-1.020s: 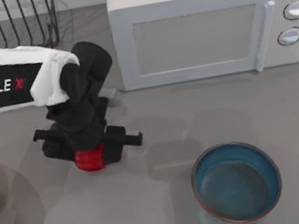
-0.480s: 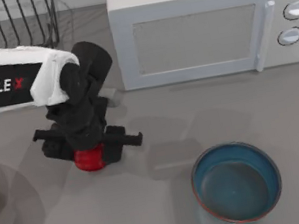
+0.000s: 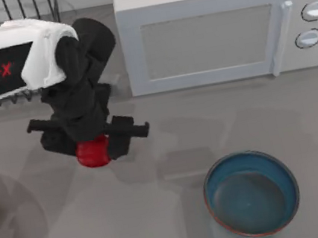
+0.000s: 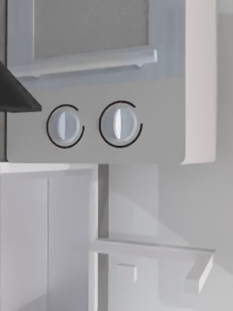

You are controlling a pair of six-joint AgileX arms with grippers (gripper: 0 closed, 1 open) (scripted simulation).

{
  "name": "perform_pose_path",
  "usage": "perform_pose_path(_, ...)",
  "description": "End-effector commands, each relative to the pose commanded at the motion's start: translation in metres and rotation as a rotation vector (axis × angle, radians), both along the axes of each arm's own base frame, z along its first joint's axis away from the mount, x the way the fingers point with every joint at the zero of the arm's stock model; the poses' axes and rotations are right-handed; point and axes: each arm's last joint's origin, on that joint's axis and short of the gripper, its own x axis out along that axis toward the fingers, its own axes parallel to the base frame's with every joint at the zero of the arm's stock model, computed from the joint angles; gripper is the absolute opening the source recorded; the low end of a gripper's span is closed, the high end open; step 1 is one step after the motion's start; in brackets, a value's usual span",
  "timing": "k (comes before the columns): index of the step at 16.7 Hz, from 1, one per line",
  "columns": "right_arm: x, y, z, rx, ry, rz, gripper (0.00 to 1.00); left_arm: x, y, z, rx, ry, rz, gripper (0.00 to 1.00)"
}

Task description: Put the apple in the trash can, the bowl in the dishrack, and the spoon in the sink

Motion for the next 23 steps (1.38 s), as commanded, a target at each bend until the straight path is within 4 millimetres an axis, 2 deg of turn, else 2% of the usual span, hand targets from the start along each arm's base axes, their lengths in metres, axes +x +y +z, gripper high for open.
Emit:
perform_pose_path(3, 0.000, 0.000, 0.000, 0.000, 0.000, 0.000, 1.00, -0.002, 0.002, 0.037, 0.004, 0.008, 0.000, 0.00)
perform_pose_path(5, 0.000, 0.000, 0.000, 0.000, 0.000, 0.000, 1.00, -0.004, 0.003, 0.054, -0.001, -0.001, 0.001, 0.00)
perform_pose_path(10, 0.000, 0.000, 0.000, 0.000, 0.000, 0.000, 1.00, -0.004, 0.003, 0.055, 0.000, -0.002, 0.000, 0.00)
perform_pose_path(13, 0.000, 0.000, 0.000, 0.000, 0.000, 0.000, 1.00, -0.001, 0.012, 0.057, 0.006, 0.002, -0.038, 0.00)
perform_pose_path(17, 0.000, 0.000, 0.000, 0.000, 0.000, 0.000, 1.00, 0.005, 0.042, 0.064, 0.027, 0.014, -0.188, 0.00)
perform_pose_path(23, 0.000, 0.000, 0.000, 0.000, 0.000, 0.000, 1.00, 0.005, 0.112, 0.081, 0.061, 0.028, -0.611, 0.00)
